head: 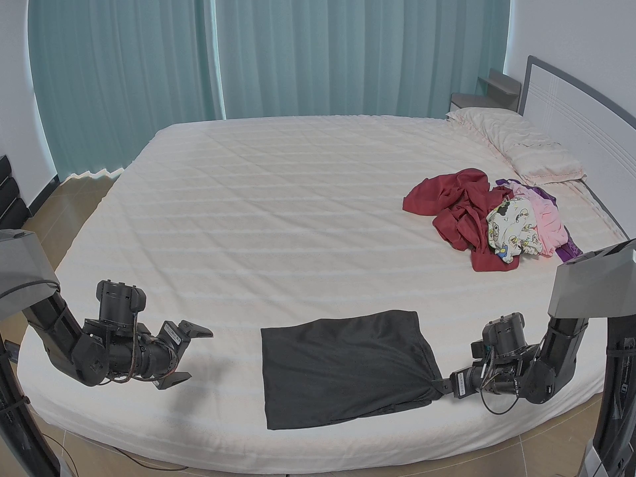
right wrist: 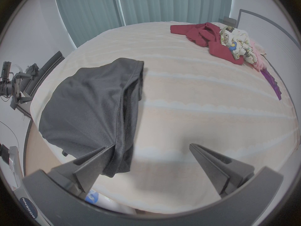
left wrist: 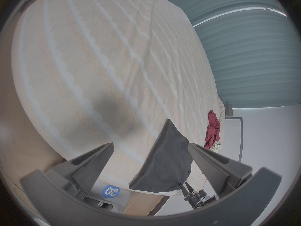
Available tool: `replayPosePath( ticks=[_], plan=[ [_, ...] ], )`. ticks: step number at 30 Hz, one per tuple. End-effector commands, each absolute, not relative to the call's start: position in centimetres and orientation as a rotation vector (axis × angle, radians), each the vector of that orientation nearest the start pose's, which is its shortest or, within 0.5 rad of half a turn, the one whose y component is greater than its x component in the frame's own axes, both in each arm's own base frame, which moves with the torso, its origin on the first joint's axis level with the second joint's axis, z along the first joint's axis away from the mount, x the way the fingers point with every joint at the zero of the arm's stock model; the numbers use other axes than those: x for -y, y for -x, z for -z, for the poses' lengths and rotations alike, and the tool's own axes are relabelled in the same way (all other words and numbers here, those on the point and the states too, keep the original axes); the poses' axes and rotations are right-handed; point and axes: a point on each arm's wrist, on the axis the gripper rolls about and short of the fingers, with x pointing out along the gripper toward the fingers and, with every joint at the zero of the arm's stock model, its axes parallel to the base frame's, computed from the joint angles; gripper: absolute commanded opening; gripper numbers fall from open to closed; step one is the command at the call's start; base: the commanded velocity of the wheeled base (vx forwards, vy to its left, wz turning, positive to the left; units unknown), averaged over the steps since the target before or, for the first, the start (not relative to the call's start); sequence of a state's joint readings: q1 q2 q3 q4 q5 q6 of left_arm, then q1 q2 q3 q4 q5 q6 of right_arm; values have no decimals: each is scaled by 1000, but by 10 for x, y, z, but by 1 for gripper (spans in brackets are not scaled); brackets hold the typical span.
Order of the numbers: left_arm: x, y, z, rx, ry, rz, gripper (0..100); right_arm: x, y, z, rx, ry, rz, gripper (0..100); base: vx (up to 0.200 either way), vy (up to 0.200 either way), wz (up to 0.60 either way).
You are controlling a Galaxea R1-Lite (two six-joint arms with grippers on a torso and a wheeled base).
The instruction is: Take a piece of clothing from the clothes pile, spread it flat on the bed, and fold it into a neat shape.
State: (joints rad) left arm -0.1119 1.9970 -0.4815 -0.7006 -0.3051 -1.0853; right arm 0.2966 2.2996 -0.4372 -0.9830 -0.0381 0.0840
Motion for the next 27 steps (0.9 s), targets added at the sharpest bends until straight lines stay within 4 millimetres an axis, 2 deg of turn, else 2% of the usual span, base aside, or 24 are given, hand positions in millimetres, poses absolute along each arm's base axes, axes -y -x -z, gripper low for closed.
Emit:
replayPosePath(
  ticks=[1, 5, 6, 12, 16, 18, 19, 22, 27],
  plan=[
    [38, -276, -29, -951, 1086, -89, 100, -71, -280, 37, -845, 52, -176, 100, 0, 0, 0],
    [38, -276, -29, -953, 1085, -89, 100, -74, -287, 24, -789, -16, -226, 100, 0, 0, 0],
    [38, -276, -29, -953, 1085, -89, 100, -79, -290, 18, -762, -113, -265, 100, 0, 0, 0],
    [38, -276, -29, -951, 1086, -89, 100, -89, -323, 1, -665, -344, -297, 100, 0, 0, 0],
    [38, -276, -29, -953, 1086, -89, 100, -106, -359, 15, -627, -425, -297, 100, 0, 0, 0],
    [38, -276, -29, -953, 1086, -89, 100, -106, -359, 15, -627, -425, -297, 100, 0, 0, 0],
    [38, -275, -29, -954, 1086, -90, 100, -121, -376, 26, -650, -464, -301, 100, 0, 0, 0],
    [38, -274, -30, -954, 1086, -90, 100, -135, -386, 35, -706, -485, -300, 100, 0, 0, 0],
    [38, -274, -30, -953, 1086, -89, 100, -142, -395, 40, -743, -503, -290, 100, 0, 0, 0]
  ],
)
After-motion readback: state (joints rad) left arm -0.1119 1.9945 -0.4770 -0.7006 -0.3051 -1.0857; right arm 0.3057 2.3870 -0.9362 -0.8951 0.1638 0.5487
